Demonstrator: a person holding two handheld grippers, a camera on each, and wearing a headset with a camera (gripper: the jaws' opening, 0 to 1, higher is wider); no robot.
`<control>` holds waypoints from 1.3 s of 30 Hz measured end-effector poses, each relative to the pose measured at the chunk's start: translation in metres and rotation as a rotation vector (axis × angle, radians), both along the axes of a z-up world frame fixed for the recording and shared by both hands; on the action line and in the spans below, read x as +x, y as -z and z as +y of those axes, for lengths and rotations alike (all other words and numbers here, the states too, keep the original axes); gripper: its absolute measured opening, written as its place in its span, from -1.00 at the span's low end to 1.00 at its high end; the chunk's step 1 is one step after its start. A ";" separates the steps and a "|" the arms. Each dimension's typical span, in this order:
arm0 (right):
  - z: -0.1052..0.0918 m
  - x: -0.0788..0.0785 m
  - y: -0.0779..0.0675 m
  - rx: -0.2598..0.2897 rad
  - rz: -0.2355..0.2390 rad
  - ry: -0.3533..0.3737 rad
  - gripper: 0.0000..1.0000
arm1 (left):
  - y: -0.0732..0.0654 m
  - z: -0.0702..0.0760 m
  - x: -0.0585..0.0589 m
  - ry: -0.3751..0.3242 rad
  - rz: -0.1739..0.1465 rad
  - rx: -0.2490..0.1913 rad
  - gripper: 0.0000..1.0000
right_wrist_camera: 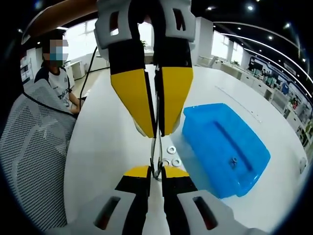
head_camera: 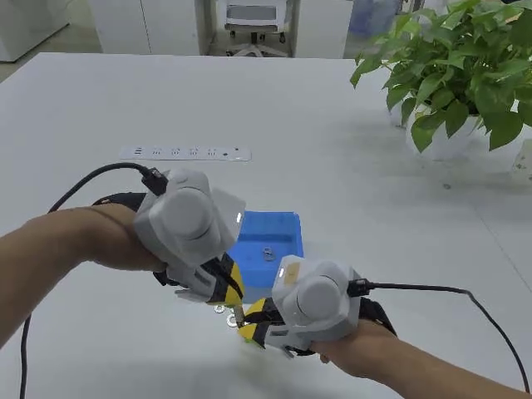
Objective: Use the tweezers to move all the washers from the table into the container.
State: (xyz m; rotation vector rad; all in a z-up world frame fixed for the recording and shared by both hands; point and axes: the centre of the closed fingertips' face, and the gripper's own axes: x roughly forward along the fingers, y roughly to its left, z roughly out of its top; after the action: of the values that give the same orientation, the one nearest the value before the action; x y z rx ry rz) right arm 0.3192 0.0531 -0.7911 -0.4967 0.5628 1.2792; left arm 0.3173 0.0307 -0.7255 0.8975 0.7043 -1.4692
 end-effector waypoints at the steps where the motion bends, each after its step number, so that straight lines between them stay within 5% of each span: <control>1: 0.000 0.000 0.000 -0.001 0.006 0.004 -0.81 | 0.000 0.000 0.000 -0.002 0.002 -0.001 -0.88; 22: 0.000 -0.005 -0.002 0.011 0.024 0.032 -0.84 | -0.003 0.000 -0.006 0.014 0.002 0.005 -0.88; 39: 0.000 -0.010 -0.025 0.003 0.003 0.018 -0.83 | -0.026 -0.001 -0.011 0.023 0.017 -0.023 -0.88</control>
State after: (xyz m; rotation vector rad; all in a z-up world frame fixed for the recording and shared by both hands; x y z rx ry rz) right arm 0.3095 0.0535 -0.7661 -0.4866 0.5669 1.2636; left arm 0.3068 0.0300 -0.6996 0.8789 0.6898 -1.5039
